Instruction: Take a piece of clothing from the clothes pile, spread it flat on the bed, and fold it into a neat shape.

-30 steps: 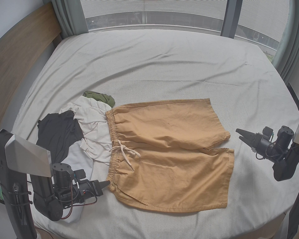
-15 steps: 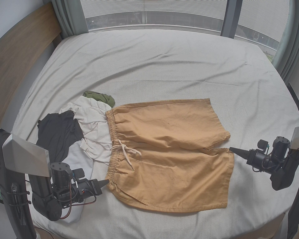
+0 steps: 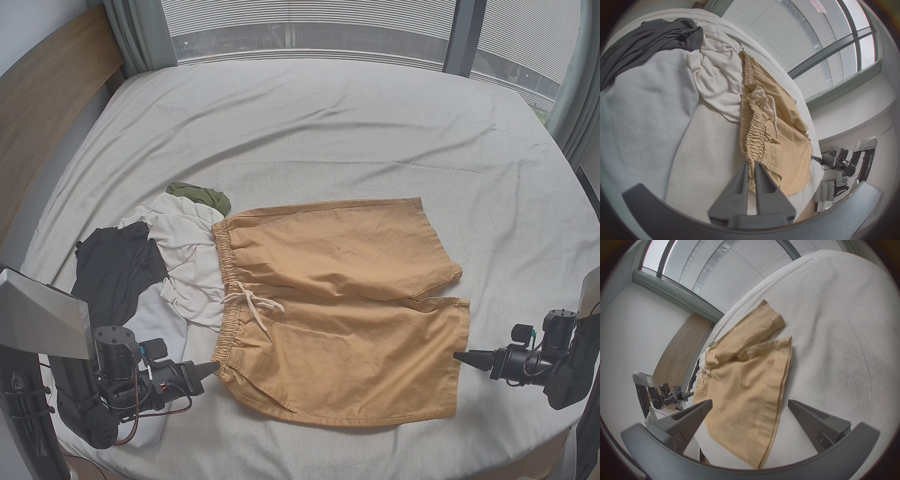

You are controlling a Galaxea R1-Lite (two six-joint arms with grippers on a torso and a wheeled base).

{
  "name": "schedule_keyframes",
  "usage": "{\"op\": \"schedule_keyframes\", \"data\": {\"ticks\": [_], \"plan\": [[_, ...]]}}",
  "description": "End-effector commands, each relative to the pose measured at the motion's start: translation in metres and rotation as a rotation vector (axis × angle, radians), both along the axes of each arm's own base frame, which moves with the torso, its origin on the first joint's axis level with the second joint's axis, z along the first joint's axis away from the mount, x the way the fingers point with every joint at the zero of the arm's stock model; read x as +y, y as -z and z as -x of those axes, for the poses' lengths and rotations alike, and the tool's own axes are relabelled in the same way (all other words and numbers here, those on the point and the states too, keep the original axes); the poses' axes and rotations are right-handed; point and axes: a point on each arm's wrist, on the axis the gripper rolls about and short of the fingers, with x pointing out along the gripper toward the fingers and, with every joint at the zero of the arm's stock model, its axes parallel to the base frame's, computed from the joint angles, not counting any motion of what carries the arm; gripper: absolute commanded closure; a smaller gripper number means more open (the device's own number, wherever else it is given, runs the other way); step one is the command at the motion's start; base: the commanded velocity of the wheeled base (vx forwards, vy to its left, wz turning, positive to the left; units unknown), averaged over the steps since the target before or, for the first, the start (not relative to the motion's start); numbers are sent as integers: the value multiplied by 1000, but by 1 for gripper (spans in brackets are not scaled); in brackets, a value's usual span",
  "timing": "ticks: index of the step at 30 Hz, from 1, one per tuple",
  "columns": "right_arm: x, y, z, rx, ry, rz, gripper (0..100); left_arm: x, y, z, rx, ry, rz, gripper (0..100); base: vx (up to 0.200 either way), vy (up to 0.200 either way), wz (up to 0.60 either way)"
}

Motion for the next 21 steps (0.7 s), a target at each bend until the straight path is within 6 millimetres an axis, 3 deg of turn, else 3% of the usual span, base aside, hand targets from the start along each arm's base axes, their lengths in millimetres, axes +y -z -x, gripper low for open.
{"op": "schedule_keyframes", "data": {"ticks": [1,6,21], "plan": [[2,15,14,87,-12,9,0,-1,-3,0,-15,5,2,100,0,0,0],[8,30,23,162,-20,64,0,-1,-2,1,-12,7,-3,100,0,0,0],[27,42,31,271,-116,65,0,0,-2,0,-12,5,-3,100,0,0,0]]}}
